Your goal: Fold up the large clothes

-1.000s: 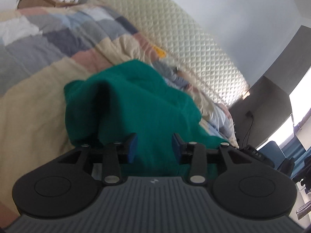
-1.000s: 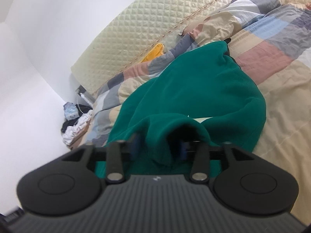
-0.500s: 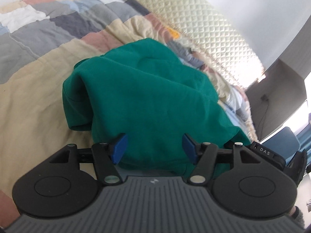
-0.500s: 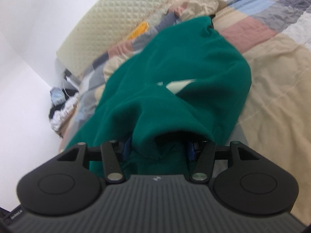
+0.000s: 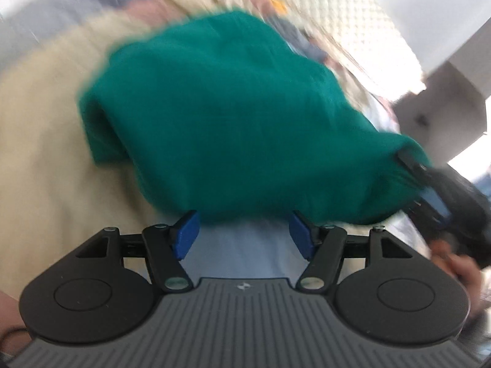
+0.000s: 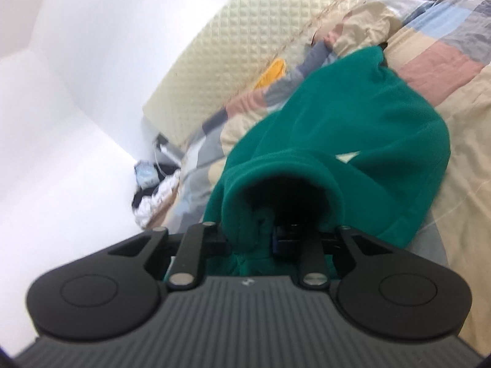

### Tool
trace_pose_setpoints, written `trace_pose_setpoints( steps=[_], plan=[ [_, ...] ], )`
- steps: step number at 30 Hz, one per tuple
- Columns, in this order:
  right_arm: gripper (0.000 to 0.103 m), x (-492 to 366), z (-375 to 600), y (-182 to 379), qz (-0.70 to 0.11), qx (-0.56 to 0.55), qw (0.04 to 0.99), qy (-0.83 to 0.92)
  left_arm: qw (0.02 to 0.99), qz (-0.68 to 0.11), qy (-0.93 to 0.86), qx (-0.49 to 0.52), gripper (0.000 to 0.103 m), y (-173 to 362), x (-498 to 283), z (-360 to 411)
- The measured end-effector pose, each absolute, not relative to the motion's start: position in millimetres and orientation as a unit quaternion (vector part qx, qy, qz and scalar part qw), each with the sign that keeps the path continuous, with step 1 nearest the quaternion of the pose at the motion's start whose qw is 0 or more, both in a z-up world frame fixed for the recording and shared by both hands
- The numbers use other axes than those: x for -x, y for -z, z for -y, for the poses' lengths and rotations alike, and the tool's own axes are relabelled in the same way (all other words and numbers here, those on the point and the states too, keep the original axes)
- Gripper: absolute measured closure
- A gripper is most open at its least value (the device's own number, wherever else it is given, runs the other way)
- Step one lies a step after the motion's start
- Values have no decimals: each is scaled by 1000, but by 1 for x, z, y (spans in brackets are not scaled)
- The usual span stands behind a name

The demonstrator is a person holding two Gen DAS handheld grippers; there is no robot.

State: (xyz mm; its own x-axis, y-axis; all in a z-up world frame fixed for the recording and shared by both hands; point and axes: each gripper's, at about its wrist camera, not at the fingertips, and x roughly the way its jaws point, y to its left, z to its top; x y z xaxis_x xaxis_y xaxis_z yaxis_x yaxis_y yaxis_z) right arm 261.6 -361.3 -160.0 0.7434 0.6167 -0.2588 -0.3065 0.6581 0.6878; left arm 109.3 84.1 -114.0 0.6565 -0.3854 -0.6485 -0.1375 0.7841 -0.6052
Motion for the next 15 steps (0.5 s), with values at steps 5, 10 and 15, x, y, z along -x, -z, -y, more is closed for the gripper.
trace_pose_setpoints(
  steps=[5,10,15],
  plan=[
    [78,-270,364,160,-243,-336,874,-254,852,-417,68,308,33,122,-118,-77],
    [78,-273,361,167,-261,-334,875,-233,864,-369,52,338,33,122,-119,-88],
    [75,-276,361,176,-283,-340,872,-210,880,-363,32,306,33,126,-132,-76]
  ],
)
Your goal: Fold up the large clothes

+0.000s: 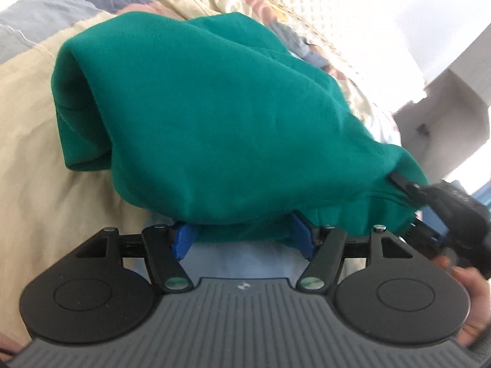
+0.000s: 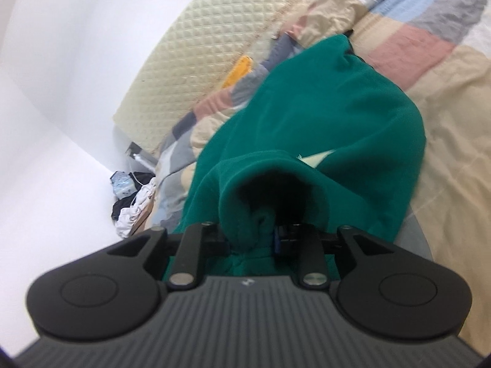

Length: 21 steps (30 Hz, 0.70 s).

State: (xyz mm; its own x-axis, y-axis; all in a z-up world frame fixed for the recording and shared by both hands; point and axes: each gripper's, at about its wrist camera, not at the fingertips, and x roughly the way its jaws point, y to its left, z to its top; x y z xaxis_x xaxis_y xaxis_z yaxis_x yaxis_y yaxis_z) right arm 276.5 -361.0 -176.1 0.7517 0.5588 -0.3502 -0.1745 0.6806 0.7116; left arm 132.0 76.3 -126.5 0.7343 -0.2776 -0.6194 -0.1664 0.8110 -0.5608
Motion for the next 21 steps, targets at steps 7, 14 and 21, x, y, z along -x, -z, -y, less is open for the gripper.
trace_pose_setpoints(
  steps=[7,14,21],
  plan=[
    [67,-273,359,180,-294,-318,879,-201,906,-304,55,289,48,116,-141,-69],
    [54,-272,348,183,-311,-254,892,-208,927,-235,67,284,81,94,-128,-70],
    [73,-275,343,188,-312,-256,881,-246,926,-188,81,317,91,75,-111,-88]
  ],
)
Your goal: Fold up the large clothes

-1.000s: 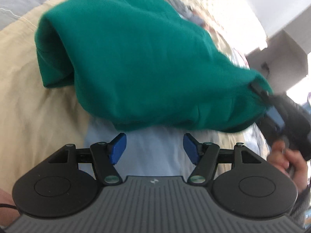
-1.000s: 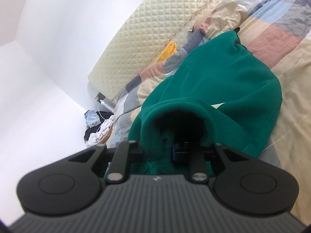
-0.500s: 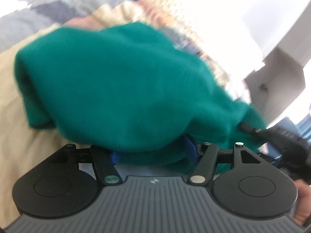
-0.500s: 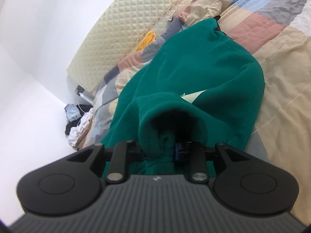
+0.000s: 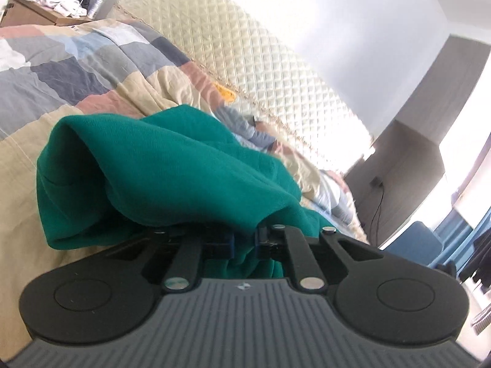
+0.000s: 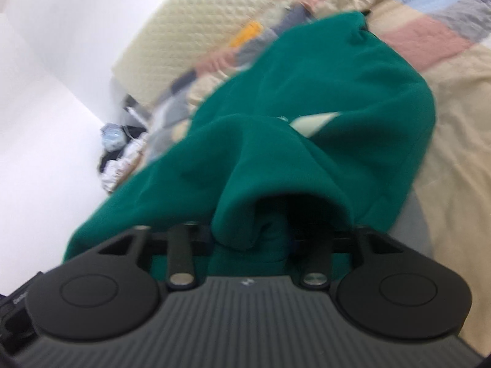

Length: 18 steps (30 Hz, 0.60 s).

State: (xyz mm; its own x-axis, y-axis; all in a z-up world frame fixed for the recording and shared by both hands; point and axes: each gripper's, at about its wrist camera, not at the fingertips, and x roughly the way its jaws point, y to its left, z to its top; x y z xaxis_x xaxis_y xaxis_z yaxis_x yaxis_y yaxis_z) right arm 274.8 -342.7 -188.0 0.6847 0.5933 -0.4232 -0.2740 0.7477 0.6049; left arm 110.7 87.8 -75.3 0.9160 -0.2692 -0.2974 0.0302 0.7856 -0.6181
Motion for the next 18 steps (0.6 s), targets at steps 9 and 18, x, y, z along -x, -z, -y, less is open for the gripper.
trace_pose_setpoints(
  steps=[9,18],
  plan=[
    [81,-212,328,125,-173,-167,924,-297,963,-96,57,244,93,11,-59,-79],
    [82,-172,329,49,-91,-190,921,-327,973,-43,53,219,93,-71,-22,-92]
  ],
)
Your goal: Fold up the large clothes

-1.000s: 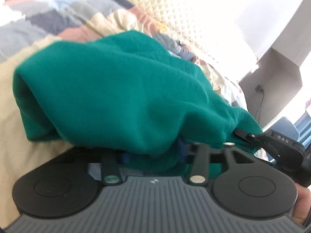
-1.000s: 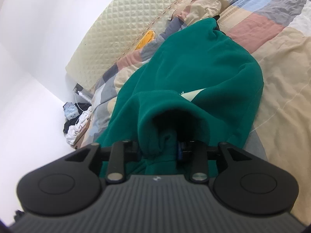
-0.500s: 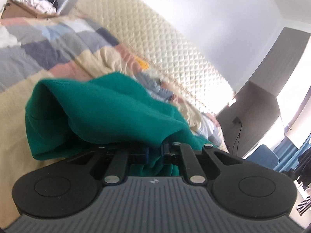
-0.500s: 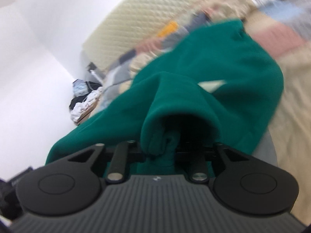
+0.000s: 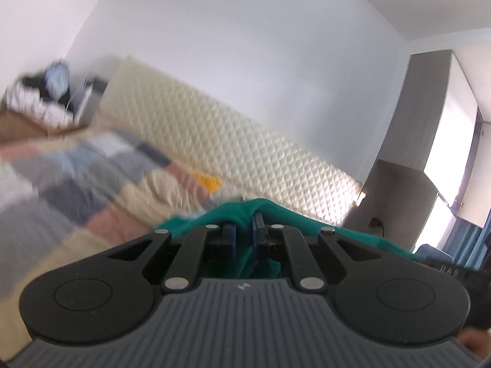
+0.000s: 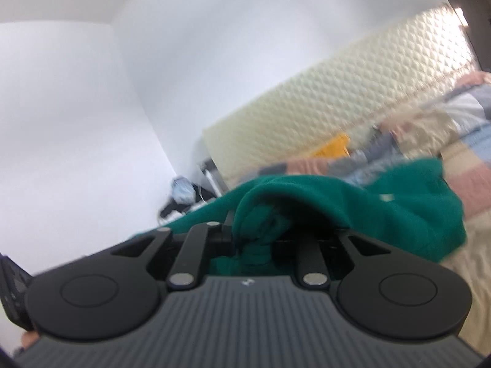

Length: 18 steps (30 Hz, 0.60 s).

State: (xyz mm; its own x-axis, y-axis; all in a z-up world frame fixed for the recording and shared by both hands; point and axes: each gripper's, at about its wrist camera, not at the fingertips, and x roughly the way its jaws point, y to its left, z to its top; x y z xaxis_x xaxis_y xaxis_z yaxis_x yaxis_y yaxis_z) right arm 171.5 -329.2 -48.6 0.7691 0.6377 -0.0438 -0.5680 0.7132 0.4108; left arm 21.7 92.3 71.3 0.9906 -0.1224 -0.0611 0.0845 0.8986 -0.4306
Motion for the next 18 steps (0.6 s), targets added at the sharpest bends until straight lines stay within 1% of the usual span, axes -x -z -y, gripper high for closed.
trace_pose_setpoints(
  steps=[3,7,11,15,18],
  plan=[
    [82,-164,322,12,-65,-163,928,-327,974,-25,57,217,93,-110,-17,-93],
    [83,-157,322,-35,-26,-164,925,-341,977,1,65,205,93,-170,-14,-97],
    [83,-151,320,-87,7,-179,918,-353,977,22,73,198,93,-242,-16,-104],
    [83,-142,315,-140,42,-169,911,-373,977,56,90,183,93,-311,-8,-111],
    [83,-136,314,-181,64,-164,906,-384,972,77,108,193,93,-366,-1,-119]
  ],
)
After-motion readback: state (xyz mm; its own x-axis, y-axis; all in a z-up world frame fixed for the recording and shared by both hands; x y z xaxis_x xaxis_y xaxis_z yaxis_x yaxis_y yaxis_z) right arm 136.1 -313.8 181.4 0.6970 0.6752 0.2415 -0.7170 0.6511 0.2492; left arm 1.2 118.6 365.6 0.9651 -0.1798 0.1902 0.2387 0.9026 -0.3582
